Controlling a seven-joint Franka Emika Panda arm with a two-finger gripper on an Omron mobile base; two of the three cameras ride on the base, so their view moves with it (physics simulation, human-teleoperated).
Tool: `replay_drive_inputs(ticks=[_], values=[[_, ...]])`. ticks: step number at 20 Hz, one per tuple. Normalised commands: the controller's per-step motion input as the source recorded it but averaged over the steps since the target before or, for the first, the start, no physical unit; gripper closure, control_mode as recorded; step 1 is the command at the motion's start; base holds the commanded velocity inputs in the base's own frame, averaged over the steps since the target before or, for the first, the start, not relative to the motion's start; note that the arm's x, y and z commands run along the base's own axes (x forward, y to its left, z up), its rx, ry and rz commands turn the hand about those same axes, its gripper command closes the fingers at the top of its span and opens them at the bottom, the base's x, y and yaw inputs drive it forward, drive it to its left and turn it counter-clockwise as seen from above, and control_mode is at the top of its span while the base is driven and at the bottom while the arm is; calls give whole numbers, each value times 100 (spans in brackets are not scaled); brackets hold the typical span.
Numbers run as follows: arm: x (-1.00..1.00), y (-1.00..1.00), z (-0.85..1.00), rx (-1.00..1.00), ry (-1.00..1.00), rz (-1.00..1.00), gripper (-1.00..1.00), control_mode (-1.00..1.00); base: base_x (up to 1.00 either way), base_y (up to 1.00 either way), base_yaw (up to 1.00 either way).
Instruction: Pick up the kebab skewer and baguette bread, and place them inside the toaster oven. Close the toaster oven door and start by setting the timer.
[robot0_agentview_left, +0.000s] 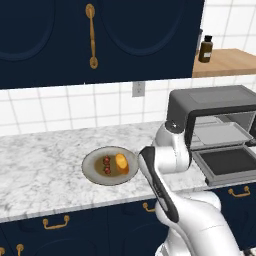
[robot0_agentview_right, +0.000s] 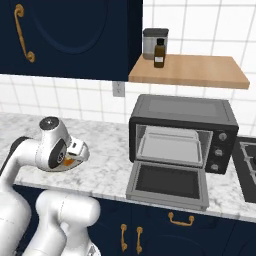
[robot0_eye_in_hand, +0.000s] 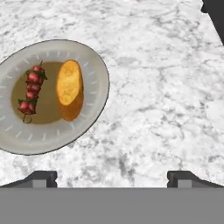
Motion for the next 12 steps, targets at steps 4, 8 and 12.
replay_drive_inputs(ticks=[4,8,12], values=[[77,94,-6,4,14,21,-100,-100,0,0,0],[41,58,0,-2,19,8,-100,-100,0,0,0],[37,12,-8,-5,15,0,-100,-100,0,0,0]])
